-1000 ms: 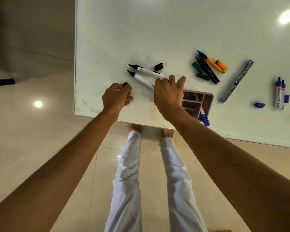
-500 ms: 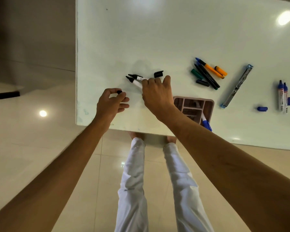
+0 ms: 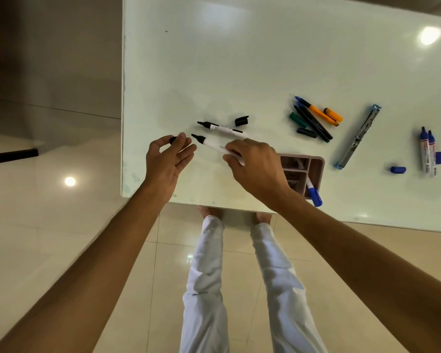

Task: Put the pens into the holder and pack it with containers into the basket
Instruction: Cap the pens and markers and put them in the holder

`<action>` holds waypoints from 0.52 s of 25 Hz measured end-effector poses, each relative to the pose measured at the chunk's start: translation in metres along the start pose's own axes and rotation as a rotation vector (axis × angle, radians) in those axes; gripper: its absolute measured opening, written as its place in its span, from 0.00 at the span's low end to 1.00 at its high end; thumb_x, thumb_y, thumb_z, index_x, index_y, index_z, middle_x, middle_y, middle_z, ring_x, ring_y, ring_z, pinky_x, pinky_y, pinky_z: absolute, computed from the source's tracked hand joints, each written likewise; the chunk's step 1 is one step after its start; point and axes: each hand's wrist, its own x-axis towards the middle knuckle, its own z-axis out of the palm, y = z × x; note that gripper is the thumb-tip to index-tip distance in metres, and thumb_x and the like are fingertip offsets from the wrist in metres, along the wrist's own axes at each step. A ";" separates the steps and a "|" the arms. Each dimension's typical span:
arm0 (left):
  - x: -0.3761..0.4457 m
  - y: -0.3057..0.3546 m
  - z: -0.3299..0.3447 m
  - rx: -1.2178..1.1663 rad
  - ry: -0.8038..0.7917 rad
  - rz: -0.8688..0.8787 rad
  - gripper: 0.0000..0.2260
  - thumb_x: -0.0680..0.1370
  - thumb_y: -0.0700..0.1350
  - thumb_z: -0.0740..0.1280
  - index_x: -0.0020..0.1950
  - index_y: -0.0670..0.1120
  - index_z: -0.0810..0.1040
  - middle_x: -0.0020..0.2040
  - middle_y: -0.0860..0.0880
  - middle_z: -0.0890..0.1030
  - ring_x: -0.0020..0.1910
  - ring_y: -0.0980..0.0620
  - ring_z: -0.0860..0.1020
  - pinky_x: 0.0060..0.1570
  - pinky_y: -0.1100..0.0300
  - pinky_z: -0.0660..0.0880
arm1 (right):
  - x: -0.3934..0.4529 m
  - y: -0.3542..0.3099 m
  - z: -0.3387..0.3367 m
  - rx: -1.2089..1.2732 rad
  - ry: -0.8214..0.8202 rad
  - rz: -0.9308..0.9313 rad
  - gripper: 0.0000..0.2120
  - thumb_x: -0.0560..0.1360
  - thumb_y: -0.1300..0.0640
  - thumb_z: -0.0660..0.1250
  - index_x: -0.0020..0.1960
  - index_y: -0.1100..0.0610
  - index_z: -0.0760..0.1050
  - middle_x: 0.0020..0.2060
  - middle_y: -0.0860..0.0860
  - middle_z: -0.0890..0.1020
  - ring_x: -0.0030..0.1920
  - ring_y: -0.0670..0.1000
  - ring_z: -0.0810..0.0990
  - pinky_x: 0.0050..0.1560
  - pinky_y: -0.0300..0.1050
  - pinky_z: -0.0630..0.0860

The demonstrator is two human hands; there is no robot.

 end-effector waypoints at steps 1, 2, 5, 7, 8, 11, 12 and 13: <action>-0.001 -0.001 0.004 -0.001 -0.037 -0.007 0.14 0.81 0.42 0.74 0.64 0.43 0.76 0.54 0.42 0.88 0.51 0.46 0.89 0.59 0.52 0.84 | -0.008 0.004 -0.004 0.019 0.004 0.011 0.09 0.81 0.53 0.69 0.57 0.55 0.83 0.46 0.52 0.86 0.43 0.56 0.83 0.43 0.51 0.80; -0.003 -0.001 0.007 0.006 -0.080 -0.011 0.13 0.81 0.41 0.74 0.63 0.43 0.76 0.52 0.43 0.88 0.51 0.46 0.88 0.60 0.52 0.83 | -0.014 0.008 -0.006 0.035 0.008 0.023 0.09 0.81 0.52 0.69 0.58 0.54 0.83 0.47 0.52 0.86 0.43 0.55 0.83 0.43 0.51 0.81; -0.010 -0.006 0.018 0.033 -0.162 -0.018 0.10 0.81 0.39 0.74 0.61 0.42 0.78 0.51 0.43 0.88 0.54 0.44 0.88 0.61 0.51 0.83 | -0.025 0.016 -0.007 0.058 0.033 0.038 0.10 0.80 0.52 0.70 0.59 0.55 0.84 0.47 0.51 0.86 0.43 0.53 0.82 0.44 0.51 0.81; -0.016 -0.009 0.022 0.081 -0.174 -0.014 0.10 0.80 0.40 0.74 0.60 0.41 0.80 0.50 0.43 0.88 0.53 0.45 0.88 0.61 0.51 0.83 | -0.032 0.018 -0.007 0.065 0.067 0.039 0.10 0.80 0.53 0.71 0.59 0.55 0.84 0.46 0.51 0.86 0.42 0.52 0.82 0.43 0.50 0.81; -0.019 -0.011 0.024 0.113 -0.179 -0.011 0.09 0.80 0.40 0.74 0.59 0.41 0.81 0.50 0.43 0.89 0.52 0.46 0.88 0.61 0.52 0.83 | -0.035 0.019 -0.007 0.075 0.085 0.043 0.11 0.80 0.53 0.71 0.59 0.56 0.84 0.45 0.52 0.86 0.41 0.52 0.82 0.43 0.50 0.81; -0.028 -0.013 0.026 0.164 -0.207 -0.018 0.06 0.81 0.40 0.73 0.57 0.42 0.83 0.49 0.44 0.89 0.51 0.48 0.88 0.62 0.53 0.83 | -0.046 0.020 -0.010 0.101 0.098 0.063 0.11 0.80 0.53 0.71 0.60 0.57 0.84 0.46 0.52 0.86 0.42 0.52 0.82 0.43 0.48 0.81; -0.031 -0.013 0.026 0.171 -0.218 -0.022 0.06 0.81 0.40 0.73 0.58 0.42 0.84 0.49 0.44 0.89 0.50 0.48 0.88 0.61 0.54 0.83 | -0.049 0.021 -0.012 0.105 0.101 0.068 0.12 0.80 0.53 0.71 0.60 0.57 0.84 0.46 0.52 0.86 0.43 0.52 0.82 0.43 0.48 0.82; -0.033 -0.013 0.027 0.181 -0.231 -0.027 0.06 0.82 0.40 0.72 0.58 0.42 0.83 0.50 0.44 0.89 0.50 0.48 0.89 0.61 0.54 0.83 | -0.052 0.022 -0.013 0.107 0.107 0.071 0.12 0.80 0.53 0.71 0.60 0.57 0.84 0.46 0.52 0.85 0.43 0.51 0.82 0.43 0.47 0.81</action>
